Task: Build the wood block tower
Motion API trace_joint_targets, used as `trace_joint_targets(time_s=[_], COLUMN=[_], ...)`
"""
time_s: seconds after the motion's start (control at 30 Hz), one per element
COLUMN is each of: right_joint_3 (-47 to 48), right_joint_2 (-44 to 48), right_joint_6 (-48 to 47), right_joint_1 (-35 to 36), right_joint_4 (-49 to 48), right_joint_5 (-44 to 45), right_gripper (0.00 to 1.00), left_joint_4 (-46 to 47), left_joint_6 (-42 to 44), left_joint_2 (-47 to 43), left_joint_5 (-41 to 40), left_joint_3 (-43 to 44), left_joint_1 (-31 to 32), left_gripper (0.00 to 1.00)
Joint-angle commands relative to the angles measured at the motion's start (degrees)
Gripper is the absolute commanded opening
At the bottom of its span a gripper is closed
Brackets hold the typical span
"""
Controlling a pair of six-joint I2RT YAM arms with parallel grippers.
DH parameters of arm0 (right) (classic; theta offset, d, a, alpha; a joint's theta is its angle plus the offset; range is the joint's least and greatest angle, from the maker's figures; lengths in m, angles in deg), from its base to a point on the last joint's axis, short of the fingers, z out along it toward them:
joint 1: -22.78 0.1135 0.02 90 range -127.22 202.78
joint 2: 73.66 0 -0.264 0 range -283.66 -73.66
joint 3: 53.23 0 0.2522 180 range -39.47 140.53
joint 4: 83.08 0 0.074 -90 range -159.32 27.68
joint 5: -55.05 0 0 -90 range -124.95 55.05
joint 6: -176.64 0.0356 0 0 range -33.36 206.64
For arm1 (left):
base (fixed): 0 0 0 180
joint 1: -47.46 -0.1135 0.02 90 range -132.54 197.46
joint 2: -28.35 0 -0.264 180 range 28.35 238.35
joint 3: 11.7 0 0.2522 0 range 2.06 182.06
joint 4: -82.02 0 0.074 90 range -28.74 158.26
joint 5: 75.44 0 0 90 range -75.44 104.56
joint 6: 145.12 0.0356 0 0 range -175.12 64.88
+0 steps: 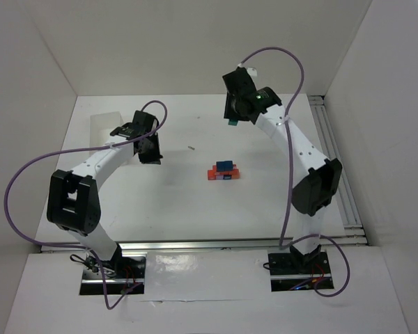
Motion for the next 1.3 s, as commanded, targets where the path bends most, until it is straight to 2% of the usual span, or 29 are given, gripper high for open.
trace_joint_targets(time_s=[0.0,0.2,0.4,0.87,1.27], right_joint_3=[-8.18,-17.75,-22.51,-17.78,-17.77], right_joint_2=[4.36,10.78,10.7,4.2,1.91], right_joint_6=[7.17,14.2,14.91,10.34,7.27], right_joint_1=[3.99,8.73,10.49,9.97,9.44], right_joint_4=[4.9,5.35,4.29,4.21,3.59], right_joint_5=[3.25,4.41,3.0,1.42,0.89], right_gripper=[0.4,0.39,0.39,0.39,0.4], left_joint_4=[0.46,0.46,0.46,0.46,0.99], left_joint_6=[1.92,1.93,1.93,1.4,1.4], left_joint_2=[-3.29,-4.34,-4.87,-5.4,-4.87], left_joint_5=[0.64,0.64,1.17,0.03,0.03], left_joint_3=[-0.53,-0.53,-1.05,-1.58,-1.05], left_joint_1=[-0.35,-0.35,-0.35,0.18,0.18], left_gripper=[0.05,0.05,0.05,0.05,0.05])
